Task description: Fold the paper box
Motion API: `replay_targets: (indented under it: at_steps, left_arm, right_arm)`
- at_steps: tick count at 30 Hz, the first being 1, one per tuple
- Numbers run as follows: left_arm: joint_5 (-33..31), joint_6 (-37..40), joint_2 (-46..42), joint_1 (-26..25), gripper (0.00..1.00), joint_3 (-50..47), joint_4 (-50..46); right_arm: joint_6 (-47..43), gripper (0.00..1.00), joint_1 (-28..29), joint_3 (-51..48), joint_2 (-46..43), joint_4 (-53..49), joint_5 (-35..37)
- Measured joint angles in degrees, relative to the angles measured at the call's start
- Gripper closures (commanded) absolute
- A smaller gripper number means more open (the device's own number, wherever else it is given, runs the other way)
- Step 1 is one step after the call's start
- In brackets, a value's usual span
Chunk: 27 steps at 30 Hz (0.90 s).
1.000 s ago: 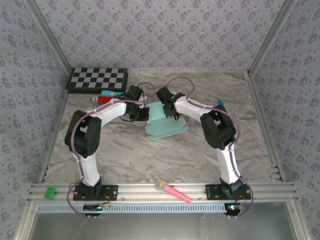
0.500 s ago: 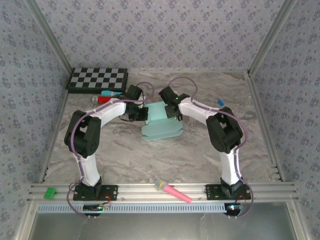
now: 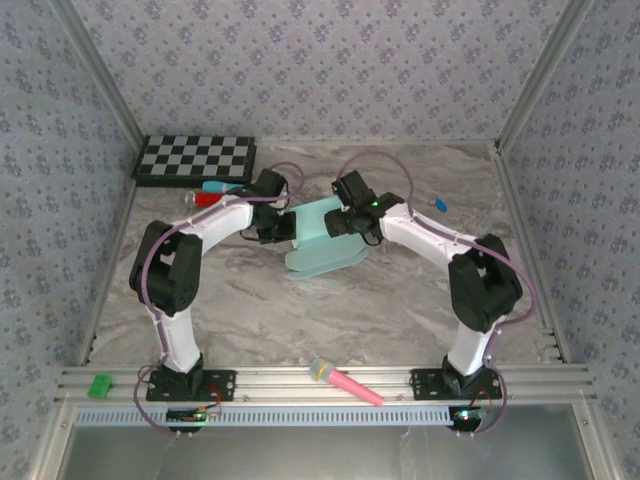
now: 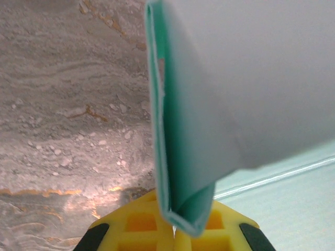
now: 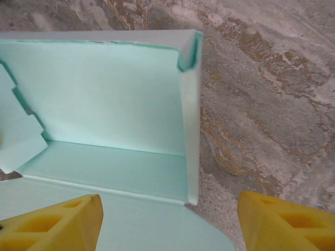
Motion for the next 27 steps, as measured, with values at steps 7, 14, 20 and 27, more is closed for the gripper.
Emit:
replay_targets:
  at_steps: [7, 14, 20, 27]
  left_arm:
    - [2.2, -8.6, -1.6, -2.4, 1.0, -0.9, -2.1]
    - [4.3, -17.6, -5.1, -3.4, 1.0, -5.6, -2.2]
    - [6.9, -25.3, -6.4, -3.6, 1.0, -8.4, -1.8]
    - [9.6, -34.1, -9.1, -3.8, 1.0, -11.8, -0.3]
  right_arm:
    - [0.9, 0.3, -3.3, -1.5, -7.6, -1.4, 4.0]
    - [4.2, 0.3, -6.4, -4.7, -11.2, -4.5, 11.3]
    - [8.0, 0.31, -9.2, -7.3, -12.3, -8.2, 16.8]
    - [10.4, 0.31, -11.7, -12.4, -13.2, -9.1, 18.1]
